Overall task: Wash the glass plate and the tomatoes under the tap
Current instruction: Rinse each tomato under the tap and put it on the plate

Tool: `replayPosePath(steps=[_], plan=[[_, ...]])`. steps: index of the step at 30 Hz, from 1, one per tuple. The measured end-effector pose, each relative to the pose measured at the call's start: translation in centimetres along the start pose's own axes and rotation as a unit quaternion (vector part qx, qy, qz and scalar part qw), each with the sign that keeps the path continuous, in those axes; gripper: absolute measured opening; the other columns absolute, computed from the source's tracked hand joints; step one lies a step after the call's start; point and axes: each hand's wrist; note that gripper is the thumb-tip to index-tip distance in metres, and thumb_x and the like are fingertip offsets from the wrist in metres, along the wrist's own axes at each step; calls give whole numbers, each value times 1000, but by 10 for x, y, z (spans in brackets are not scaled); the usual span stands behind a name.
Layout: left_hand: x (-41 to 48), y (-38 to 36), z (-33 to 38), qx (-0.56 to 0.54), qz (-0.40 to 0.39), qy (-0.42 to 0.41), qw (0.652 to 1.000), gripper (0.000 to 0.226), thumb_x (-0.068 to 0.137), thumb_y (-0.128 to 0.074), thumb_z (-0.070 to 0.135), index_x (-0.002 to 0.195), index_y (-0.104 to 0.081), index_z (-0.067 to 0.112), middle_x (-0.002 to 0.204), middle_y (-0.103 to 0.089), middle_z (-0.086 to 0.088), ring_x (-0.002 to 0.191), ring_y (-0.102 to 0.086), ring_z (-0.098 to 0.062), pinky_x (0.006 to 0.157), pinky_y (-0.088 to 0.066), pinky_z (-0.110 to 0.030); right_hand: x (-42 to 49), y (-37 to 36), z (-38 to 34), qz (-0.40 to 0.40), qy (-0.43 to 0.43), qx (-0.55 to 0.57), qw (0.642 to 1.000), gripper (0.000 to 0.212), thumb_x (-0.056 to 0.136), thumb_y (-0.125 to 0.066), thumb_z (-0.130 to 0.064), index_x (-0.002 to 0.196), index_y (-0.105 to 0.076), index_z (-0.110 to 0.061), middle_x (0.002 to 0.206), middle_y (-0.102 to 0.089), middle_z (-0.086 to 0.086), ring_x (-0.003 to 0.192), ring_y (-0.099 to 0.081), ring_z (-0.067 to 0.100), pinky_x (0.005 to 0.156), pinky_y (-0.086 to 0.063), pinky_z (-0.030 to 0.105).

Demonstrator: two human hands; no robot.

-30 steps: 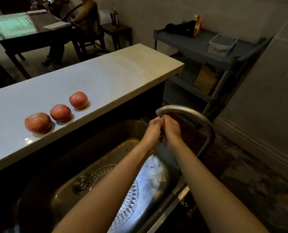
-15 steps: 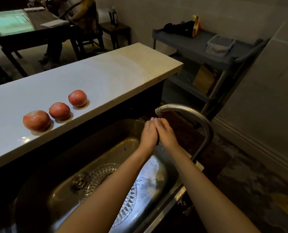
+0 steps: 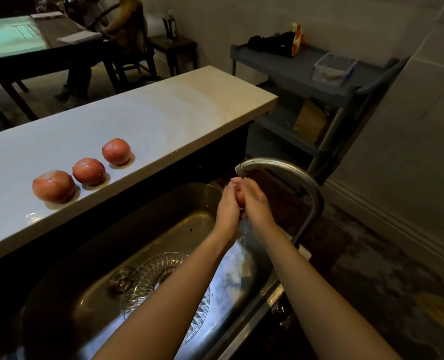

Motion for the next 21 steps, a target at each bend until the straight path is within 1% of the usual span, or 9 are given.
replayPosePath(steps=[3,6,9,11,13,15,17,19,21], plan=[[1,0,4,52,5,-33,998,36,98,-32,43,91,-63,25,91,-67,-1,87,-66,-9,70,-52,-20,-1,-5,7,3,39,-40,998,19,92,-44,-42,91,-62,-36,83,-68,-15,84,-66,0,65,-52,16],[1,-4,6,84,3,-12,996,19,97,-38,39,91,-53,30,93,-61,2,88,-61,-7,67,-46,-18,6,-8,2,73,-42,57,995,26,91,-45,-35,86,-70,-28,80,-70,-7,90,-67,15,69,-47,27],[2,-5,7,62,0,5,998,16,98,-38,32,92,-53,33,98,-60,3,95,-59,-8,71,-46,-21,5,-6,-5,67,-70,99,990,27,92,-47,-32,91,-73,-26,90,-75,-5,92,-68,9,76,-50,28],[3,-3,8,71,-25,0,997,17,98,-41,27,102,-56,34,107,-61,3,103,-58,-10,77,-49,-19,4,-2,-8,57,-83,119,988,25,94,-45,-34,97,-69,-25,100,-71,-2,99,-65,13,82,-50,30],[4,2,8,129,-43,-22,990,31,95,-49,22,125,-52,26,127,-55,-1,117,-53,-15,92,-49,-23,2,3,-9,48,-134,123,982,28,96,-42,-40,97,-64,-23,103,-66,5,100,-63,20,83,-51,32],[5,11,10,245,-32,-87,965,48,90,-58,17,136,-46,18,137,-47,-5,124,-48,-18,97,-42,-19,1,8,-9,33,-192,155,969,34,96,-41,-42,97,-60,-14,98,-66,11,90,-65,23,75,-54,34],[4,20,12,369,-23,-170,913,57,83,-67,18,136,-45,15,135,-50,-5,121,-48,-14,88,-35,-2,-1,13,-11,17,-203,135,970,32,96,-43,-42,92,-58,-14,90,-65,11,78,-66,23,64,-56,35],[2,27,15,428,-38,-215,877,63,77,-73,20,134,-47,12,131,-54,-5,117,-50,-12,82,-30,7,2,17,-12,1,-181,29,983,29,92,-47,-48,95,-58,-21,92,-64,7,81,-66,20,63,-57,34],[-2,30,15,447,-48,-236,861,64,75,-76,21,132,-49,11,127,-57,-7,112,-51,-10,81,-31,7,6,17,-15,-2,-144,-75,987,28,89,-48,-51,90,-60,-26,96,-66,5,81,-64,16,68,-57,33]])
Point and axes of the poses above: each hand's wrist, its own x-axis towards the middle knuckle, its own y-axis out of the back of the hand, z = x × y
